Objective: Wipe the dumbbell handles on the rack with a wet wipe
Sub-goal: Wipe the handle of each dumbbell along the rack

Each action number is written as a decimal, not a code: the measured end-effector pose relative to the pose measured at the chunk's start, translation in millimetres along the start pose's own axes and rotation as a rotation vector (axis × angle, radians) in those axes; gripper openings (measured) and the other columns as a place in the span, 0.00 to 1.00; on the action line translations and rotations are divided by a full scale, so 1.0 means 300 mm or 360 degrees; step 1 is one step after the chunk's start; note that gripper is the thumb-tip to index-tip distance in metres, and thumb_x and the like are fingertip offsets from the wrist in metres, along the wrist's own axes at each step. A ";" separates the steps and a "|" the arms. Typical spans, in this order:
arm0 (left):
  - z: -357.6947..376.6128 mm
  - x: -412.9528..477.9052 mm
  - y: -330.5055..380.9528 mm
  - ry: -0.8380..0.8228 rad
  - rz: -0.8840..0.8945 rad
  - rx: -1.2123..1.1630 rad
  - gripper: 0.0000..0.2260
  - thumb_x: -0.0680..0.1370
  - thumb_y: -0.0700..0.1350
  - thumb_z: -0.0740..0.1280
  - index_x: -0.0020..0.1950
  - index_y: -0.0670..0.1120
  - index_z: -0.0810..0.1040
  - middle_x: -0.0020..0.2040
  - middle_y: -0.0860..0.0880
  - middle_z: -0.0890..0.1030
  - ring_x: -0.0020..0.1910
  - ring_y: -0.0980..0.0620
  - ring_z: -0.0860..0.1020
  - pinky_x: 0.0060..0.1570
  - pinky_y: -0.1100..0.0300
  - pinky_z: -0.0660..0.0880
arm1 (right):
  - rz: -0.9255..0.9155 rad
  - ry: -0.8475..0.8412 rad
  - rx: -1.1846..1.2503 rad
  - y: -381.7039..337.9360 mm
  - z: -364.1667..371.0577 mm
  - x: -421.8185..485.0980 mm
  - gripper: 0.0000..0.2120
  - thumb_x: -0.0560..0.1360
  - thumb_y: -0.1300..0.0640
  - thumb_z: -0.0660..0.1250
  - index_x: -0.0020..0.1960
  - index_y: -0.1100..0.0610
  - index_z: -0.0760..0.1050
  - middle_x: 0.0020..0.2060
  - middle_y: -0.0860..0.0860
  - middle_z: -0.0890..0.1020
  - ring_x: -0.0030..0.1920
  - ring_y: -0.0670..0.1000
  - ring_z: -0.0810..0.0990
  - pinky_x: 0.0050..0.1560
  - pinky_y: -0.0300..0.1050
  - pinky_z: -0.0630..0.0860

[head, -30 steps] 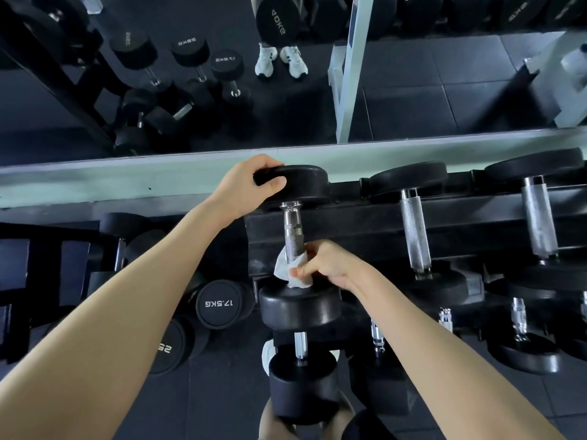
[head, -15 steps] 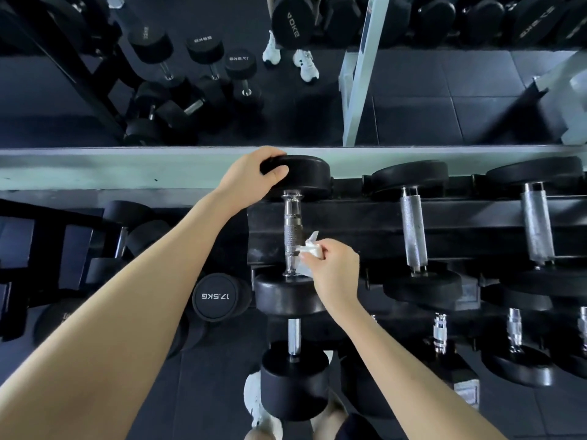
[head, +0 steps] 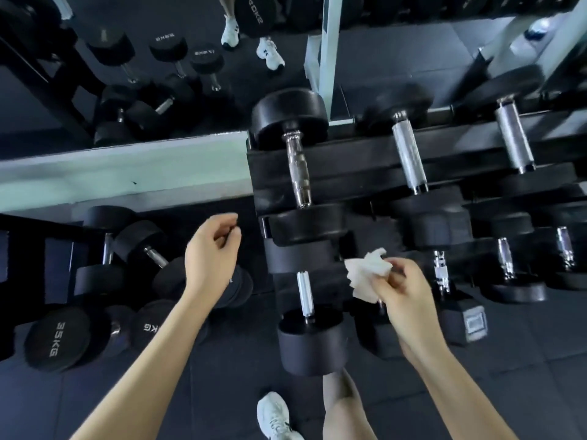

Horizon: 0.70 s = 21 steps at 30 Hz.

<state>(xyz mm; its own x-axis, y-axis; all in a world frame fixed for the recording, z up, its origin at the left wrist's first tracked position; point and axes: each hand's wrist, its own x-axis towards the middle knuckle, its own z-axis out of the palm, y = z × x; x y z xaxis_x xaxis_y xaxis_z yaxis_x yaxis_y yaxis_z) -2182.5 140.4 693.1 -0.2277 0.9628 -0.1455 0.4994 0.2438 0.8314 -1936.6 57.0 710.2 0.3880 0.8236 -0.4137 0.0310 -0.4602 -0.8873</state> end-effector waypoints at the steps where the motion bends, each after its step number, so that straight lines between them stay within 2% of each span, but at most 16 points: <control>1: 0.007 -0.042 -0.062 -0.0044 -0.0015 0.0027 0.10 0.77 0.39 0.66 0.57 0.48 0.79 0.52 0.54 0.81 0.51 0.57 0.78 0.53 0.66 0.72 | 0.0034 0.0029 -0.0037 0.059 0.004 -0.020 0.07 0.75 0.62 0.68 0.49 0.51 0.74 0.44 0.47 0.83 0.42 0.40 0.81 0.42 0.34 0.73; 4: 0.047 -0.139 -0.212 -0.0176 -0.0053 0.0079 0.08 0.77 0.40 0.67 0.55 0.47 0.81 0.50 0.52 0.82 0.50 0.56 0.79 0.52 0.64 0.73 | 0.0112 0.0032 -0.0169 0.240 0.038 -0.043 0.07 0.74 0.64 0.66 0.48 0.53 0.77 0.39 0.43 0.83 0.40 0.37 0.81 0.39 0.29 0.73; 5: 0.065 -0.162 -0.250 -0.0218 -0.0069 0.0099 0.08 0.77 0.40 0.67 0.54 0.47 0.81 0.50 0.51 0.82 0.49 0.55 0.79 0.52 0.63 0.73 | 0.0132 0.0016 -0.0206 0.293 0.055 -0.040 0.07 0.74 0.64 0.66 0.47 0.53 0.78 0.38 0.43 0.84 0.42 0.39 0.82 0.41 0.31 0.74; 8: 0.131 -0.212 -0.349 -0.0330 -0.0086 0.0183 0.08 0.77 0.41 0.67 0.55 0.47 0.81 0.50 0.52 0.81 0.49 0.55 0.79 0.52 0.61 0.74 | 0.0196 -0.0018 -0.0361 0.435 0.102 0.003 0.04 0.73 0.60 0.68 0.46 0.54 0.80 0.40 0.50 0.84 0.47 0.52 0.82 0.49 0.49 0.77; 9: 0.156 -0.222 -0.378 -0.0348 -0.0079 0.0197 0.08 0.77 0.42 0.66 0.55 0.47 0.81 0.49 0.52 0.81 0.49 0.54 0.79 0.52 0.59 0.75 | 0.0204 -0.0026 -0.0388 0.473 0.117 0.024 0.04 0.73 0.59 0.68 0.46 0.55 0.81 0.40 0.51 0.84 0.46 0.53 0.82 0.49 0.50 0.77; 11: 0.210 -0.227 -0.430 -0.0348 -0.0042 0.0204 0.09 0.78 0.42 0.66 0.56 0.47 0.81 0.50 0.52 0.81 0.49 0.55 0.78 0.52 0.59 0.75 | 0.0210 -0.0038 -0.0372 0.547 0.144 0.073 0.05 0.72 0.57 0.68 0.46 0.54 0.82 0.40 0.49 0.84 0.44 0.50 0.81 0.47 0.47 0.76; 13: 0.273 -0.212 -0.470 -0.0327 -0.0004 0.0197 0.09 0.78 0.44 0.66 0.57 0.48 0.80 0.53 0.52 0.80 0.50 0.56 0.77 0.51 0.64 0.73 | 0.0202 -0.0044 -0.0370 0.614 0.169 0.123 0.07 0.73 0.58 0.68 0.48 0.54 0.83 0.40 0.47 0.84 0.44 0.47 0.80 0.45 0.41 0.74; 15: 0.345 -0.174 -0.505 -0.0307 0.0050 0.0209 0.10 0.78 0.45 0.66 0.58 0.49 0.80 0.56 0.53 0.80 0.53 0.56 0.77 0.51 0.68 0.69 | 0.0183 -0.0057 -0.0410 0.674 0.194 0.177 0.08 0.74 0.59 0.68 0.51 0.56 0.83 0.42 0.49 0.84 0.45 0.48 0.80 0.46 0.40 0.74; 16: 0.386 -0.151 -0.522 -0.0297 0.0100 0.0236 0.11 0.78 0.46 0.66 0.59 0.49 0.80 0.58 0.52 0.79 0.57 0.54 0.76 0.54 0.68 0.67 | 0.0162 -0.0077 -0.0464 0.706 0.204 0.203 0.06 0.75 0.59 0.67 0.47 0.55 0.83 0.38 0.50 0.83 0.43 0.49 0.80 0.44 0.41 0.74; 17: 0.427 -0.125 -0.540 -0.0288 0.0171 0.0282 0.12 0.78 0.46 0.67 0.61 0.49 0.80 0.61 0.50 0.78 0.61 0.52 0.75 0.57 0.68 0.65 | 0.0109 -0.0098 -0.0530 0.735 0.214 0.230 0.08 0.75 0.60 0.67 0.39 0.54 0.81 0.31 0.49 0.80 0.37 0.50 0.77 0.39 0.43 0.72; 18: 0.469 -0.095 -0.559 -0.0278 0.0255 0.0345 0.13 0.77 0.47 0.67 0.62 0.49 0.79 0.64 0.48 0.77 0.65 0.50 0.73 0.60 0.66 0.64 | 0.0038 -0.0106 -0.0603 0.768 0.224 0.261 0.15 0.75 0.60 0.66 0.30 0.52 0.75 0.24 0.47 0.73 0.31 0.49 0.71 0.34 0.43 0.68; 19: 0.509 -0.064 -0.577 -0.0267 0.0335 0.0416 0.14 0.77 0.48 0.67 0.63 0.50 0.78 0.66 0.47 0.75 0.67 0.48 0.70 0.63 0.63 0.63 | -0.0024 -0.0110 -0.0680 0.803 0.234 0.292 0.19 0.74 0.60 0.65 0.26 0.51 0.67 0.20 0.47 0.67 0.28 0.47 0.65 0.30 0.41 0.63; 20: 0.547 -0.034 -0.595 -0.0257 0.0407 0.0488 0.15 0.77 0.49 0.67 0.64 0.51 0.77 0.68 0.46 0.73 0.69 0.46 0.68 0.66 0.60 0.62 | -0.0081 -0.0110 -0.0737 0.834 0.243 0.323 0.22 0.75 0.60 0.64 0.25 0.50 0.63 0.18 0.46 0.65 0.25 0.46 0.63 0.28 0.38 0.60; 21: 0.583 -0.003 -0.613 -0.0244 0.0477 0.0551 0.17 0.77 0.51 0.67 0.65 0.52 0.76 0.70 0.45 0.70 0.71 0.45 0.65 0.68 0.57 0.61 | -0.0141 -0.0119 -0.0785 0.861 0.253 0.356 0.22 0.75 0.60 0.64 0.26 0.49 0.62 0.18 0.46 0.65 0.24 0.45 0.64 0.26 0.35 0.60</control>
<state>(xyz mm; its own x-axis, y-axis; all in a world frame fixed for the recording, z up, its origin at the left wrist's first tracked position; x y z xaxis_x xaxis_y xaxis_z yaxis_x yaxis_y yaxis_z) -2128.0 115.1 446.6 0.0814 0.9963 -0.0260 0.7792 -0.0474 0.6249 -1957.2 51.3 421.2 0.2975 0.8798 -0.3709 0.4992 -0.4744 -0.7250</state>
